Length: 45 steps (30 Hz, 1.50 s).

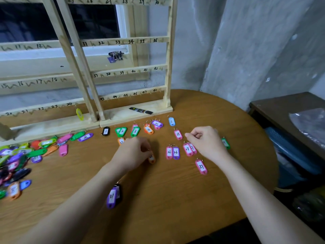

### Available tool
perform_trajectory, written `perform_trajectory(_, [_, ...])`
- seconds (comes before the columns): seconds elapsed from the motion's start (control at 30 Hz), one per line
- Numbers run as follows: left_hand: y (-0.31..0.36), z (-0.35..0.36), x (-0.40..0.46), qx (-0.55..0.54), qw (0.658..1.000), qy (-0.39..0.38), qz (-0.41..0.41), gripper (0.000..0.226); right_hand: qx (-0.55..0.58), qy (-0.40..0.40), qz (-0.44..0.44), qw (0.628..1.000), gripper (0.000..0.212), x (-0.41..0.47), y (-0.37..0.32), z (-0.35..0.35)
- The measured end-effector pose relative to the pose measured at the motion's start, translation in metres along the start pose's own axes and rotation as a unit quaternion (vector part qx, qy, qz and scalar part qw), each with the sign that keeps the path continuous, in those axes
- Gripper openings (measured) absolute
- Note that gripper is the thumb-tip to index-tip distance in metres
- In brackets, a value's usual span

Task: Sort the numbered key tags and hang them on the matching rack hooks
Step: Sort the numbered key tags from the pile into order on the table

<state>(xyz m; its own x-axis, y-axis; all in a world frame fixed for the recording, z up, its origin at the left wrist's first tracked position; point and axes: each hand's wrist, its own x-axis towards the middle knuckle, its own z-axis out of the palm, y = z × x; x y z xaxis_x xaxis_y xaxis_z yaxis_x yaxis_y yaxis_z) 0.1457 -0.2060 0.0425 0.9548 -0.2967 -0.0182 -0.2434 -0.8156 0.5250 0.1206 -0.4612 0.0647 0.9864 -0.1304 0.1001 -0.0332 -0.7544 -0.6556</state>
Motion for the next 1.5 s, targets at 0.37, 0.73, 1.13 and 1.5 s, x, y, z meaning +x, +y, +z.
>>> perform_trajectory(0.37, [-0.101,-0.057,-0.084,0.015,0.981,0.152,-0.123,0.011,0.123,-0.092,-0.042,0.987,0.028,0.005,-0.07,0.056])
perform_trajectory(0.73, [-0.218,-0.082,-0.185,0.171,0.889,0.31,-0.289,0.069,0.092,-0.234,-0.167,0.953,0.02,-0.005,-0.21,0.202])
perform_trajectory(1.13, [-0.228,-0.079,-0.181,0.169,0.894,0.309,-0.277,0.032,-0.163,-0.189,-0.198,0.948,0.042,0.007,-0.274,0.273])
perform_trajectory(1.5, [-0.226,-0.079,-0.18,0.157,0.884,0.354,-0.262,0.018,-0.076,-0.238,-0.199,0.947,0.027,0.016,-0.254,0.254])
